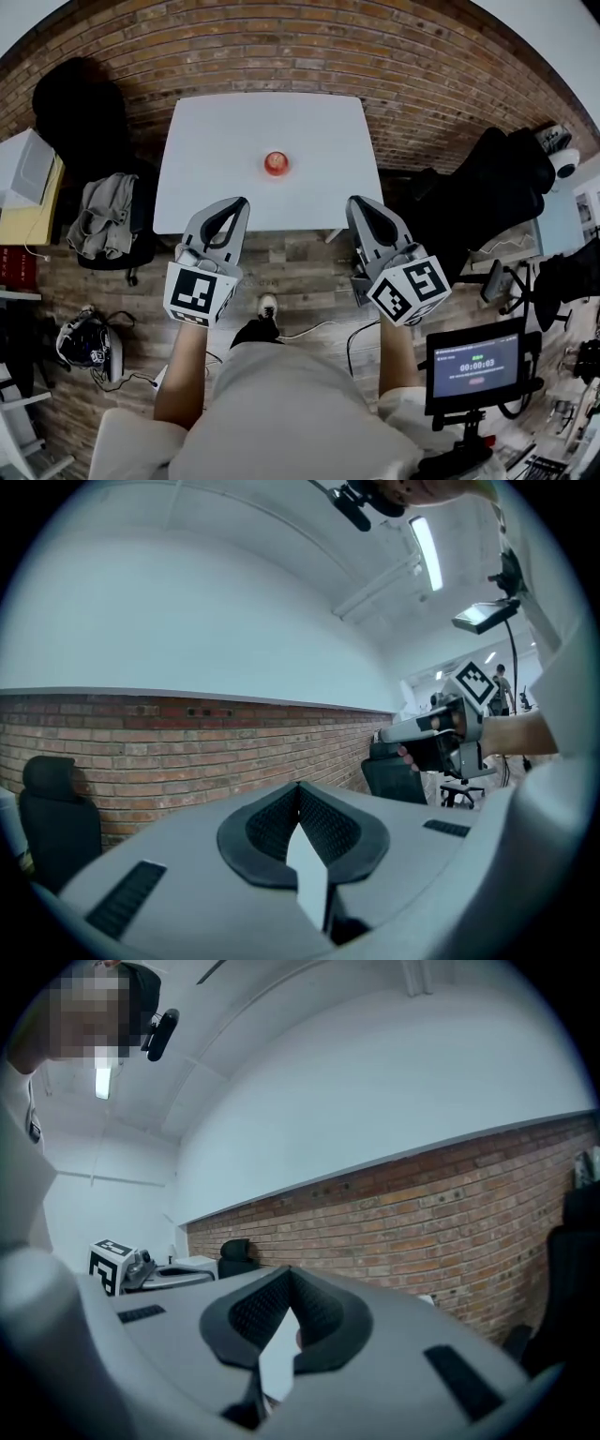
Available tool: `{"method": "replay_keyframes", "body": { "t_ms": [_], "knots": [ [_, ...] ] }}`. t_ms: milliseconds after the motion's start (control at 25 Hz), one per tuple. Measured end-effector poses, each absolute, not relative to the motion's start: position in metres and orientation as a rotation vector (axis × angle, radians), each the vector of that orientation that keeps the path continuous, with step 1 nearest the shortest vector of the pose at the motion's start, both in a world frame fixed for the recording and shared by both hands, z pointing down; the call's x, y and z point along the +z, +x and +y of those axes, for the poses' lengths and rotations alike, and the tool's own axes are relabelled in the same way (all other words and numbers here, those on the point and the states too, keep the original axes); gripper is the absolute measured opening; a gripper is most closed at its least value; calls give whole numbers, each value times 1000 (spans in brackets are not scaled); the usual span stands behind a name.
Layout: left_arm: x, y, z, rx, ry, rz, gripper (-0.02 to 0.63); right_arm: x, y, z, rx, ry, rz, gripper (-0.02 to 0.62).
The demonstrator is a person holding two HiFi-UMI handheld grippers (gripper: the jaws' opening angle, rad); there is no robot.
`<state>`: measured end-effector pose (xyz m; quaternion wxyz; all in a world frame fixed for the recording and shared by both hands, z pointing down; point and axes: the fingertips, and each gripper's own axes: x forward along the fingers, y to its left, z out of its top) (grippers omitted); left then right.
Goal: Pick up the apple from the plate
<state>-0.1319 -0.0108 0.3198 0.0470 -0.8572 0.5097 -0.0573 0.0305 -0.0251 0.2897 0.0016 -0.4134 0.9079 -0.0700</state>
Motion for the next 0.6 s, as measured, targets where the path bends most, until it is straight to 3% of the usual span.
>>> {"method": "replay_keyframes", "body": {
  "t_ms": [600],
  "knots": [
    [314, -149, -117, -139, -2665, 1483, -2, 275, -5, -124, -83, -1369, 2876, 0]
  ]
}}
